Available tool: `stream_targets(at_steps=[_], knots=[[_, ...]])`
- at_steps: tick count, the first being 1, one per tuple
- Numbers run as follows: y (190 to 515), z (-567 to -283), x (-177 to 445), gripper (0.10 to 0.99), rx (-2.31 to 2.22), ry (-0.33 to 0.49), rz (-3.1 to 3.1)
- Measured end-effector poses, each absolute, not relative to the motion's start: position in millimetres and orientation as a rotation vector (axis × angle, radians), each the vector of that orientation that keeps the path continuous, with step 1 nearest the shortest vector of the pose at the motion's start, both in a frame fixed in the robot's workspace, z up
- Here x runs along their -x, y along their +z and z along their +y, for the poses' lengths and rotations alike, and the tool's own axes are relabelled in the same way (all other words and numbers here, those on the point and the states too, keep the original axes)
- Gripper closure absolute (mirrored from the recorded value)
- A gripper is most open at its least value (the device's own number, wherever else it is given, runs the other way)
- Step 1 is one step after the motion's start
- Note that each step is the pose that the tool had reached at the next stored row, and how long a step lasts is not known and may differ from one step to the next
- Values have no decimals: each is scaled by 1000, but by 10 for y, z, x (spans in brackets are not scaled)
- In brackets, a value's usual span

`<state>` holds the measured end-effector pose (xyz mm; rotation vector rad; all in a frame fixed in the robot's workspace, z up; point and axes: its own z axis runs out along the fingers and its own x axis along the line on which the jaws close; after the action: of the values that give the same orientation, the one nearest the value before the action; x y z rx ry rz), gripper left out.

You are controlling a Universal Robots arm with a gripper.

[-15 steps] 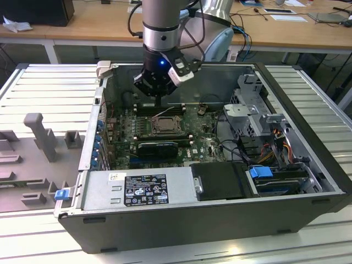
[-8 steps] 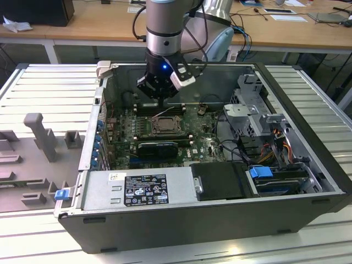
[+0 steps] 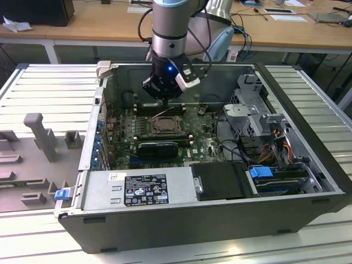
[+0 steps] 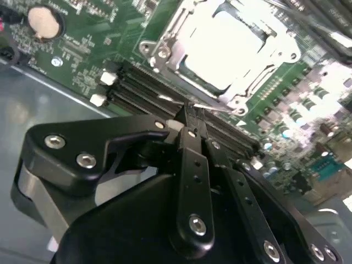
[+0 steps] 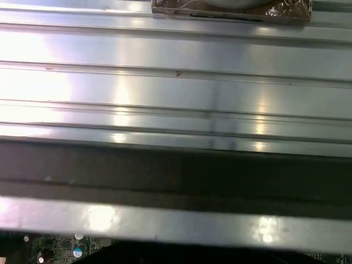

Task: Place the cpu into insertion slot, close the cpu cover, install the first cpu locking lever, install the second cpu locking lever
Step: 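Install the first cpu locking lever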

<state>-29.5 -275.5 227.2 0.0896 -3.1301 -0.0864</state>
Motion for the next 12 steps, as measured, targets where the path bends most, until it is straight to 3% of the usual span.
stream_targets(at_steps=[12], knots=[[2181, -2781, 232, 980, -63, -87, -3133]])
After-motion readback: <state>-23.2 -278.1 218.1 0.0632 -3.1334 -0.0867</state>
